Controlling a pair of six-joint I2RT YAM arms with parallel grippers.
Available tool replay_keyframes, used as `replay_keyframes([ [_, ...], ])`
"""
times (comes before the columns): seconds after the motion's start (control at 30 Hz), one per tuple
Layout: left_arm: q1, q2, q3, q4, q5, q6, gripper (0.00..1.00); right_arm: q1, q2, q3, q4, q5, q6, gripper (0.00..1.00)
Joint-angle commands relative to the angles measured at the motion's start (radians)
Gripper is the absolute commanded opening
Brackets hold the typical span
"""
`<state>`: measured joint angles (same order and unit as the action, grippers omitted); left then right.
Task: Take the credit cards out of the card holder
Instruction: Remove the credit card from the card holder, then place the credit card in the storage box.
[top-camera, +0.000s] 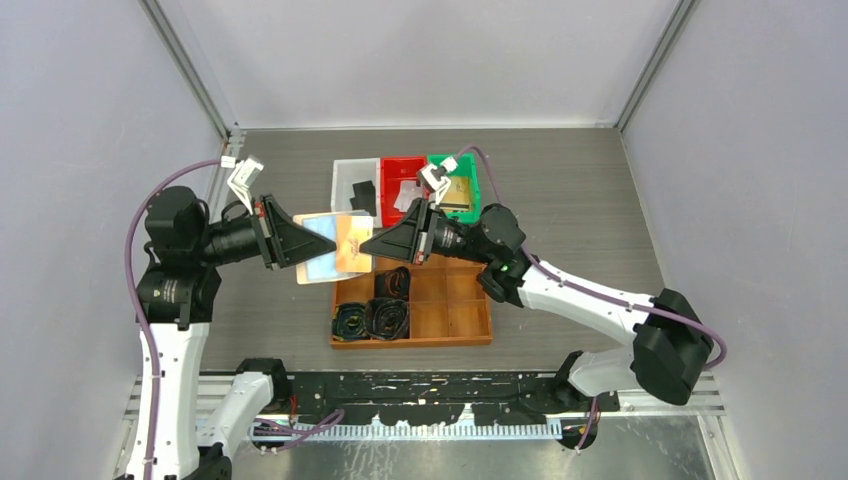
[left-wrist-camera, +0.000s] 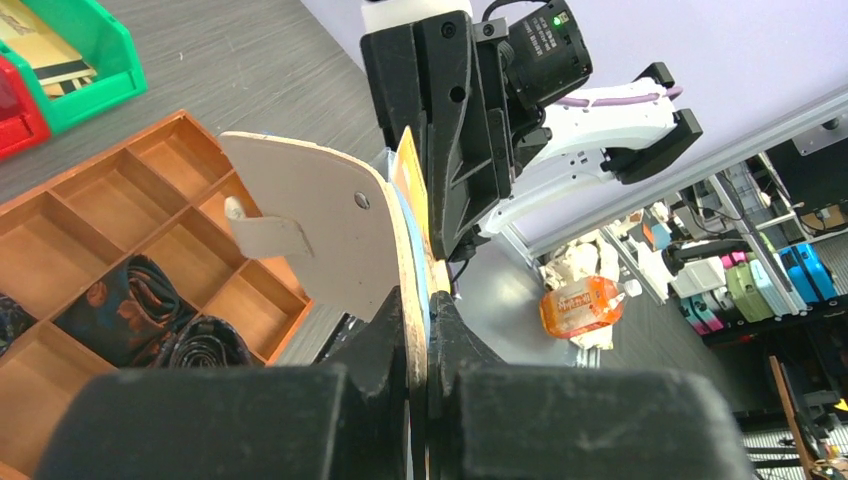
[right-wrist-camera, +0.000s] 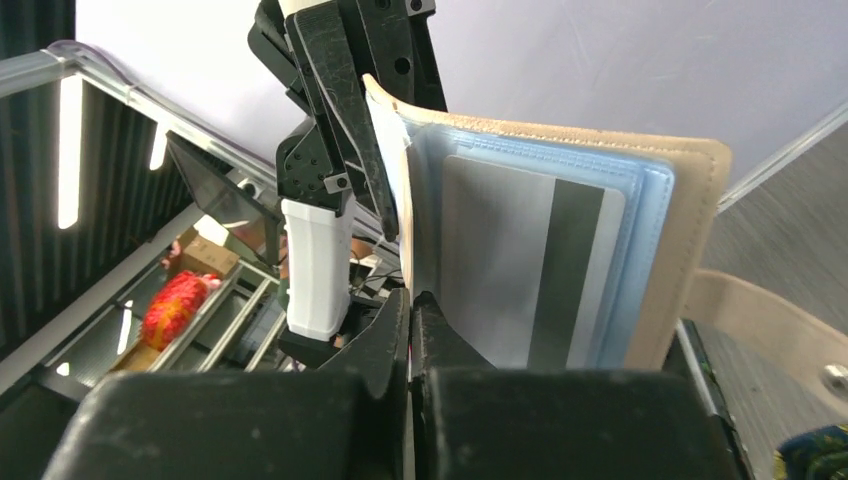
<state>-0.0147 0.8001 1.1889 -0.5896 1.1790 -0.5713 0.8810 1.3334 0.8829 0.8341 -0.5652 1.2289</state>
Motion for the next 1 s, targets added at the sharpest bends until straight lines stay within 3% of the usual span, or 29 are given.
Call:
replay_keyframes([
  [0.0, 0.001, -0.011, 0.044, 0.031, 0.045, 0.007, 0.00, -0.052, -0.121, -0.014, -0.041, 0.026, -0.061, 0.01],
  [0.1, 0.001, -0.011, 0.049, 0.044, 0.071, 0.003, 0.00, -0.127, -0.207, -0.036, -0.146, 0.002, -0.116, 0.01],
  [0.3, 0.001, -0.013, 0.054, 0.084, 0.118, -0.017, 0.00, -0.324, -0.340, 0.018, -0.569, 0.013, -0.326, 0.01],
  [0.43, 0.001, -0.030, 0.040, 0.160, 0.167, -0.064, 0.00, -0.456, -0.256, 0.179, -1.021, 0.196, -0.513, 0.01],
  [0.6, 0.001, -0.063, 0.028, 0.268, 0.231, -0.114, 0.00, -0.533, -0.077, 0.265, -1.097, 0.306, -0.626, 0.01],
  [0.8, 0.001, -0.106, 0.035, 0.185, 0.232, 0.006, 0.00, -0.549, 0.160, 0.405, -1.132, 0.349, -0.724, 0.01],
  [0.97, 0.001, -0.107, 0.031, 0.168, 0.232, 0.012, 0.00, -0.548, 0.342, 0.543, -1.171, 0.380, -0.768, 0.01],
])
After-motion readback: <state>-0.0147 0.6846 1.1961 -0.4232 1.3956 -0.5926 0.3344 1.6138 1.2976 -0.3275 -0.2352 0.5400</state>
